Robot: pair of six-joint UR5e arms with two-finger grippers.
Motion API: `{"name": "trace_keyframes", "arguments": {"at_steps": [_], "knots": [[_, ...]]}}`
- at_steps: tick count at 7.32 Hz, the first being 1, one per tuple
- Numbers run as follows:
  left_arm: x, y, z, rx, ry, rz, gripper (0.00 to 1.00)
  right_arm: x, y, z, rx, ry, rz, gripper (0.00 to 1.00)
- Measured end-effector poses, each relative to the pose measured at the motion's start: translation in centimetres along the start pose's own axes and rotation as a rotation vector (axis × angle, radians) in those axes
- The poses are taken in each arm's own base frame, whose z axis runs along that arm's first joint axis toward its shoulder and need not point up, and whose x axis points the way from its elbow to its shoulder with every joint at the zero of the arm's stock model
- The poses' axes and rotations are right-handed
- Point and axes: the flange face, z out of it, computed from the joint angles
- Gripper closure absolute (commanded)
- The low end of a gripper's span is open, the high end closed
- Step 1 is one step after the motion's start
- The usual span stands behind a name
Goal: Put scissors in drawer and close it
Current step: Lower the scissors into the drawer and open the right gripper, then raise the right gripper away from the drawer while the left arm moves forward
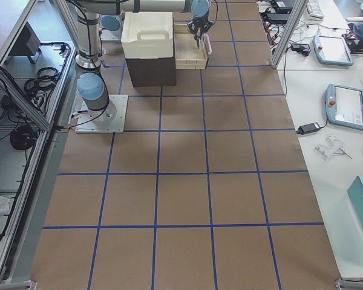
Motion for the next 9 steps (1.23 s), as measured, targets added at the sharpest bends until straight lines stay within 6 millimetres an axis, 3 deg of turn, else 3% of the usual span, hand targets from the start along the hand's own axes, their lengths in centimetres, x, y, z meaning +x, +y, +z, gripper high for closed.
{"name": "trace_keyframes", "arguments": {"at_steps": [3,4,7,9], "knots": [[0.1,-0.2,0.0,0.008,0.001,0.002,0.00,-1.2,-2.0,1.7,-0.003,-0.012,-0.024,0.98],[0.1,-0.2,0.1,0.008,0.001,0.002,0.00,-1.4,-2.0,2.1,-0.003,-0.018,-0.018,0.66],[0.1,-0.2,0.0,0.010,0.001,0.002,0.00,-1.8,-2.1,3.3,-0.002,-0.017,0.003,0.01],[0.1,-0.2,0.1,0.009,0.002,0.001,0.00,-1.8,-2.1,3.3,0.000,-0.009,0.005,0.01]]}}
